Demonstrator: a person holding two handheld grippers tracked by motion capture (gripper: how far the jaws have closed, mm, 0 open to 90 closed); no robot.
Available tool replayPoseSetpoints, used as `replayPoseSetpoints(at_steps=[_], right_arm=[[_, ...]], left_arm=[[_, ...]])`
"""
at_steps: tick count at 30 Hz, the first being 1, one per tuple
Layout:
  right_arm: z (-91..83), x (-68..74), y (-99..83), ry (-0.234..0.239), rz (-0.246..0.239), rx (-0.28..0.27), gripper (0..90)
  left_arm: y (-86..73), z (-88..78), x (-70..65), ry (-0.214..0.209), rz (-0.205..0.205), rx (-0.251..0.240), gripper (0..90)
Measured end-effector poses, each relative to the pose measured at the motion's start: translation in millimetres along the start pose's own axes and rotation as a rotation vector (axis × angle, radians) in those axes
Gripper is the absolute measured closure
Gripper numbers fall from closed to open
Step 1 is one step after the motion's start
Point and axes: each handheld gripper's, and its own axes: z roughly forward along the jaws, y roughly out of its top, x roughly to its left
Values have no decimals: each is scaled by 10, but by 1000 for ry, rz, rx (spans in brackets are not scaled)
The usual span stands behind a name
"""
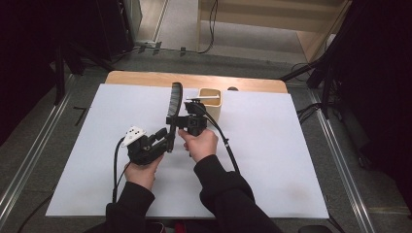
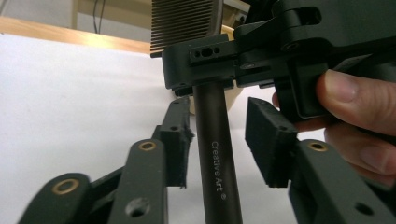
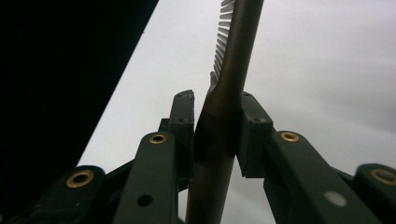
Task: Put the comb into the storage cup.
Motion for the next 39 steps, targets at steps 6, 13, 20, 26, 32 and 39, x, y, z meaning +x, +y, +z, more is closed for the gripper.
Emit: replayPoseSetpoints(at_steps=[6,13,20,26,32,39], right_arm=[[-21,-38,1,-27,-20,-9,699],[-25,-101,-7,-72,-42,-2,699],[-47,-109,-11,-76,-54,-14,699],[-74,-110,-13,-72,-79,-33,699],[-99,-109,-12,-72,-93,-53,699],[-147,-92,-7,-62,-115,-89,699]], left_arm=[[25,-15,34,-19,-23,38,561],[52,-25,63,-47,-38,86,524],[76,-13,117,-89,-55,181,466],[117,-39,138,-101,-41,210,427],[132,-45,152,-114,-27,256,403],[110,-19,162,-134,-25,321,384]])
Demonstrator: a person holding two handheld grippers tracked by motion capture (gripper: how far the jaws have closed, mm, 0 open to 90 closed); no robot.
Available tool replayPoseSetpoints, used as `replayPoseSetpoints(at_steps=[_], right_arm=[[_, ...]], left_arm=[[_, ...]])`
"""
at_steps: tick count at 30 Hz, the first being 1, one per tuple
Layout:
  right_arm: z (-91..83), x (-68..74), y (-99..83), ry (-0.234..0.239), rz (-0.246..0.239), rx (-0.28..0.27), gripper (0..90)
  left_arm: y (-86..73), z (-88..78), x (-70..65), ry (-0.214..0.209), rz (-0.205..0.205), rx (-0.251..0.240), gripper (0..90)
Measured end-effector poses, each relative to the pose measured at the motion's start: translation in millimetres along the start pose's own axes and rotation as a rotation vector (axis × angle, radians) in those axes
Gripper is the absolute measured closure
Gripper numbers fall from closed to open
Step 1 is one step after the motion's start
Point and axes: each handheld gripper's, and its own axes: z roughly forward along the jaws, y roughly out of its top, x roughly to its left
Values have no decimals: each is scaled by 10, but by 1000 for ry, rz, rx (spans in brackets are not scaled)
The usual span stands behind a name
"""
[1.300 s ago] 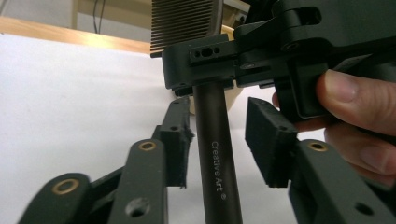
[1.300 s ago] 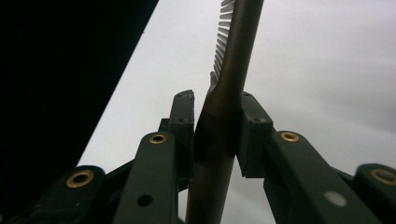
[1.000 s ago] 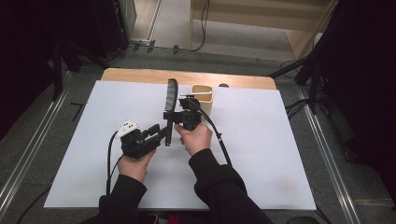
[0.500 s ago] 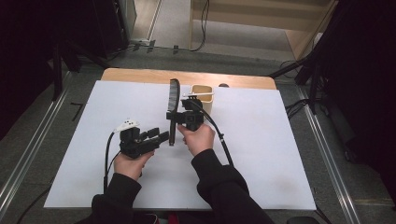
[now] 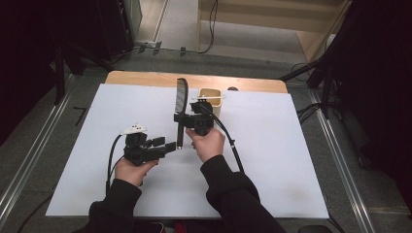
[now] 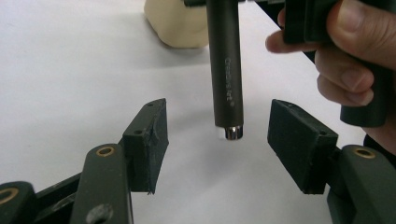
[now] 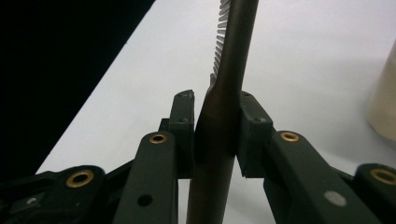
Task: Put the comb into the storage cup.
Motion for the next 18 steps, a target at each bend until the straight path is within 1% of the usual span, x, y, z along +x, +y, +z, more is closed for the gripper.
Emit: replayPoseSetpoints(at_steps=[5,8,9,10,12,14,16,17,18], right_arm=[[-36,5,8,8,-18,-33,699],[-44,21,8,9,-50,-50,699],[-43,23,9,11,-53,-50,699],[-45,21,10,13,-51,-46,699],[-43,13,10,12,-51,-47,699],[-43,10,9,7,-52,-46,699],[-45,7,9,6,-56,-48,699],[-46,5,10,7,-57,-49,699],[-49,5,11,7,-56,-50,699]], left_arm=[[-6,-10,34,-11,3,35,384],[-7,-26,59,-18,0,45,383],[-7,-33,65,-18,-1,50,383],[-8,-36,78,-32,2,56,375],[-12,-35,95,-61,3,89,352],[-26,-42,99,-64,29,118,351],[-35,-44,100,-74,40,147,350],[-41,-38,98,-79,46,165,332],[-48,-38,93,-74,65,186,322]])
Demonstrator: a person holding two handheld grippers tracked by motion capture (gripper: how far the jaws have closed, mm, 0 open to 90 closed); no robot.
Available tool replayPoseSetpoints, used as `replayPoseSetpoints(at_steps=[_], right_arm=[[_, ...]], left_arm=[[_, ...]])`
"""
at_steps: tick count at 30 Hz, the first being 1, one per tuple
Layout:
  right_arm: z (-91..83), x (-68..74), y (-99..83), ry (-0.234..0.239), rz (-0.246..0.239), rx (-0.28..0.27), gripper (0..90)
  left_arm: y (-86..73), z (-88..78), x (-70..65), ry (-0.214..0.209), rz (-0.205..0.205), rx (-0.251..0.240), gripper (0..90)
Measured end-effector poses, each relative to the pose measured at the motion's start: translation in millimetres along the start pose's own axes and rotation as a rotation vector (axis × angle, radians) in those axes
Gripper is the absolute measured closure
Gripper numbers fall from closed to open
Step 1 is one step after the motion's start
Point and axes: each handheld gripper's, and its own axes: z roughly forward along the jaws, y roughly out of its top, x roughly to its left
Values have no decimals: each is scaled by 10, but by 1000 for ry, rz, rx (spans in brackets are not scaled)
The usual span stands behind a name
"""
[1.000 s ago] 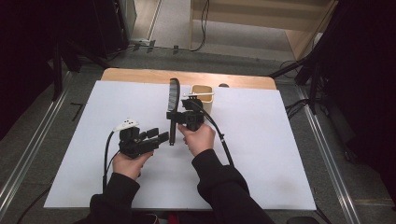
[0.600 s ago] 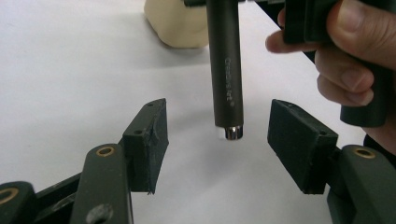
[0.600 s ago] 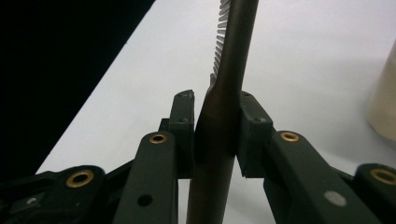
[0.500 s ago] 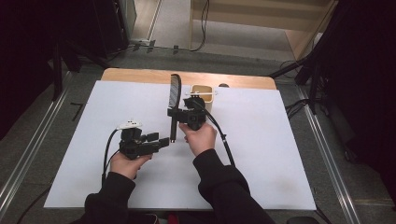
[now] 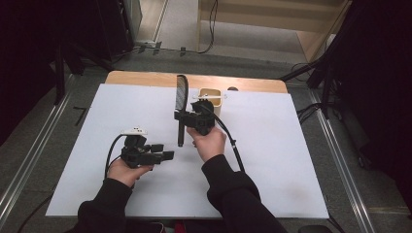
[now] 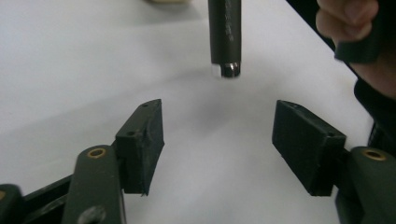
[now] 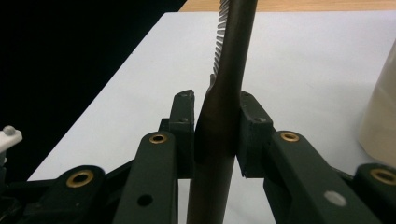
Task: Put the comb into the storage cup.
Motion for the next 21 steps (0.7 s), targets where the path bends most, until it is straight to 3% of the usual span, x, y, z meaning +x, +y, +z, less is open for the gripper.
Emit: replayPoseSetpoints(at_steps=[3,9,15,21], right_arm=[[-8,-10,5,8,-1,-5,699],[-36,-25,16,19,5,-20,699],[-69,-33,25,28,-3,-28,699],[-85,-44,31,37,8,-28,699]], left_arm=[[-24,3,-18,12,34,33,322],[-36,-36,-3,-10,38,31,322],[-69,-81,23,13,54,42,320],[-100,-153,58,-5,67,38,303]])
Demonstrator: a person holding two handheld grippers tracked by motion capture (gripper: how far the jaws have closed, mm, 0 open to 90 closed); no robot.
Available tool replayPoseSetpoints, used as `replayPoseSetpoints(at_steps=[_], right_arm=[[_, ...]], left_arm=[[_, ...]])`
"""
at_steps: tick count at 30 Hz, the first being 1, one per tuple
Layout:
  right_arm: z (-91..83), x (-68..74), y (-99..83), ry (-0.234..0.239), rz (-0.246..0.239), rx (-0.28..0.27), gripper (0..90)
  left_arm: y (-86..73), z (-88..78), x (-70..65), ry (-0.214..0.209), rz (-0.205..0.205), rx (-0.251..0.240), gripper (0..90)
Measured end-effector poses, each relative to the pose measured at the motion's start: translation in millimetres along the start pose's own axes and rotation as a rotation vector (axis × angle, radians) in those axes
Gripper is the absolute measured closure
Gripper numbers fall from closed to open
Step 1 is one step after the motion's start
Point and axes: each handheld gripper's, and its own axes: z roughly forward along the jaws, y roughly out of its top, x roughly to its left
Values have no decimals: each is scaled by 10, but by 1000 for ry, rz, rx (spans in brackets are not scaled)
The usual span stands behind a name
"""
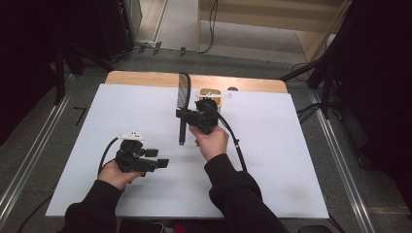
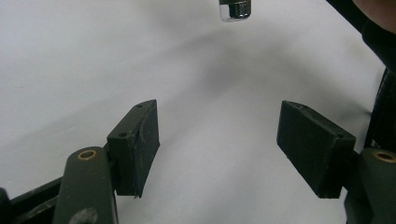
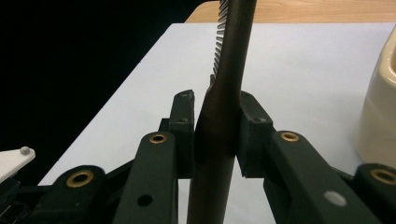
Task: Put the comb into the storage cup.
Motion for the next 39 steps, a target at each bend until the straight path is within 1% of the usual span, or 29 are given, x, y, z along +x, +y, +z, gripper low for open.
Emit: replayPoseSetpoints(at_steps=[3,6,9,12,14,18,23,31,39], right_arm=[[2,1,0,-2,-9,1,699],[2,-2,1,-1,-10,3,699],[1,-6,2,0,-10,3,699],[2,-8,2,1,-12,4,699],[5,-10,4,4,-10,4,699],[1,-17,15,7,-7,-1,699],[-13,-29,34,7,-9,-4,700],[-56,-60,99,21,4,-19,700],[-91,-77,175,26,7,-33,700]], left_arm=[[-25,-47,20,1,17,8,303],[-54,-89,27,17,32,11,303],[-74,-117,25,20,44,9,303],[-89,-119,18,19,46,16,303],[-98,-116,12,25,56,25,303],[-112,-121,0,28,64,36,302],[-131,-128,8,32,51,36,303],[-165,-162,16,48,44,32,303],[-192,-180,17,51,39,29,303]])
